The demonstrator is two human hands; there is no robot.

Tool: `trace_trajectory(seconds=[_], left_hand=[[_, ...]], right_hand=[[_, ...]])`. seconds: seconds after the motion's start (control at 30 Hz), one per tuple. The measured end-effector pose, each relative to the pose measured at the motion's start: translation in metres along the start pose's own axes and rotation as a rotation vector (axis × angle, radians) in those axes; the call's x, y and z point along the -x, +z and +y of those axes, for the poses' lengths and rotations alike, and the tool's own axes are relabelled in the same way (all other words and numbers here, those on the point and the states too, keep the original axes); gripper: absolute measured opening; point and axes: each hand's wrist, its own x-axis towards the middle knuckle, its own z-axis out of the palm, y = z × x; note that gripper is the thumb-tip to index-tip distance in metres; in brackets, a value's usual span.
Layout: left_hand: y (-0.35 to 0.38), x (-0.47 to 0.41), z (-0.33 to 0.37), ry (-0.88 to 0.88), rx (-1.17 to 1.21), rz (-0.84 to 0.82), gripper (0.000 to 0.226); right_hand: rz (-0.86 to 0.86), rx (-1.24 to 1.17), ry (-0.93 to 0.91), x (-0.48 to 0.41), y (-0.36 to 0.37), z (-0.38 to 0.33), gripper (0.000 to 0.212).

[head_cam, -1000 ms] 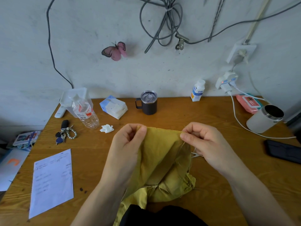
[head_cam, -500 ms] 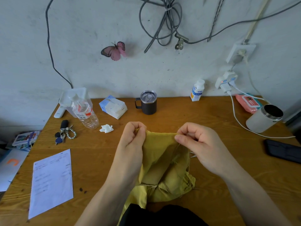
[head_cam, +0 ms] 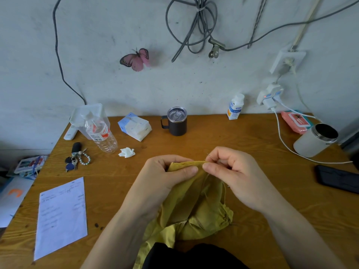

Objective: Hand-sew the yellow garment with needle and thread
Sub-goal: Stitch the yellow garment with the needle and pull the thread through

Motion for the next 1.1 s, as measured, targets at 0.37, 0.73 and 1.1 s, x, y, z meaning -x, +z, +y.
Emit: trace_trajectory(seconds=[0.37,0.73,1.1], left_hand=[[0.0,0.003,0.003,-0.1,0.033,-0.09,0.012],[-0.003,0.002,0.005,-0.194,0.163,-0.137,0.016],[-0.005,0.003,0.004,-0.188,0.253,-0.102,0.019]], right_hand=[[-0.017,-0.06,0.009,0.001,0.004,-0.001,0.012],[0.046,-0.065,-0.007,0.004,0.001,0.003,0.025],[0.071,0.129,-0.143,0.016,0.003,-0.004,0.02]])
